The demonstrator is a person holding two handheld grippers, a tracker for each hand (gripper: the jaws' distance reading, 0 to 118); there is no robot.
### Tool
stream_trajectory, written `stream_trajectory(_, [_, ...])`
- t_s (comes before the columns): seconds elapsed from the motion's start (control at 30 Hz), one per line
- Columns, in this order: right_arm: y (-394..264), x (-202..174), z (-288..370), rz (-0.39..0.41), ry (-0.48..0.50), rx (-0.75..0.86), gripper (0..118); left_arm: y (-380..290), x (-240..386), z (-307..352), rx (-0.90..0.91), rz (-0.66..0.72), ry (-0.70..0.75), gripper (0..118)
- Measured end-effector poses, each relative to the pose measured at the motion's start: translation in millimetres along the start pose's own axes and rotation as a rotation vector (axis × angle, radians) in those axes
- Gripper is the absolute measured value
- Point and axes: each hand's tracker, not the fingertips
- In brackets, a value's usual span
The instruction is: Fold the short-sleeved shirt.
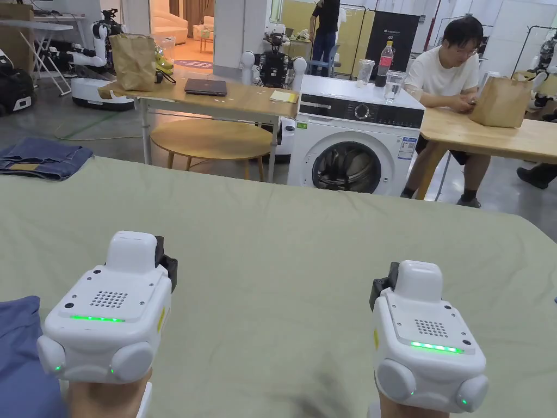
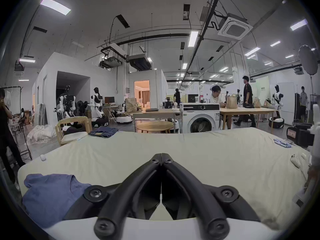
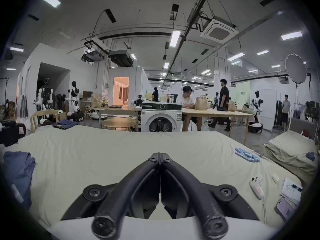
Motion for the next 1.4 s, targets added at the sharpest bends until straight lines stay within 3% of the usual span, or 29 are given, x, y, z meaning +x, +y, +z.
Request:
stream_trajectory(0.2, [8,-7,3,0.007,-0.001,0.017,0,7,-9,7,0.005,0.005,0.018,0])
stream_trajectory(0.33, [14,-27,6,-0.011,0.057,0.026,0,12,-36,20,0.013,-0.008,0.069,0])
stream_trajectory(0.7, [11,-158,33,0.048,0.352,0.006,0,13,-153,81,-0.122,-0.046,0.282,0])
stream_trajectory(0.87, [3,-213,44,0.096,0.467,-0.025,0,6,-203,105,-0.228,0.018,0.342,0])
stream_trajectory(1.1, [-17,-240,46,0.134,0.538,-0.073,0,-14,-256,93,-0.498,0.150,0.215,0])
stream_trajectory(1.17, [-22,-241,44,0.139,0.538,-0.089,0,-23,-265,80,-0.549,0.200,0.175,20])
stream_trajectory(1.2, [-24,-238,43,0.141,0.535,-0.096,0,-27,-266,72,-0.576,0.215,0.163,36])
stream_trajectory(1.23, [-25,-237,41,0.144,0.532,-0.104,0,-31,-267,64,-0.606,0.224,0.160,61])
stream_trajectory(1.27, [-27,-235,39,0.147,0.527,-0.111,0,-36,-267,54,-0.643,0.230,0.146,72])
stream_trajectory(1.3, [-28,-233,37,0.150,0.522,-0.115,0,-40,-267,46,-0.669,0.240,0.140,77])
stream_trajectory(1.4, [-30,-224,32,0.157,0.498,-0.128,0,-56,-266,18,-0.731,0.321,0.102,77])
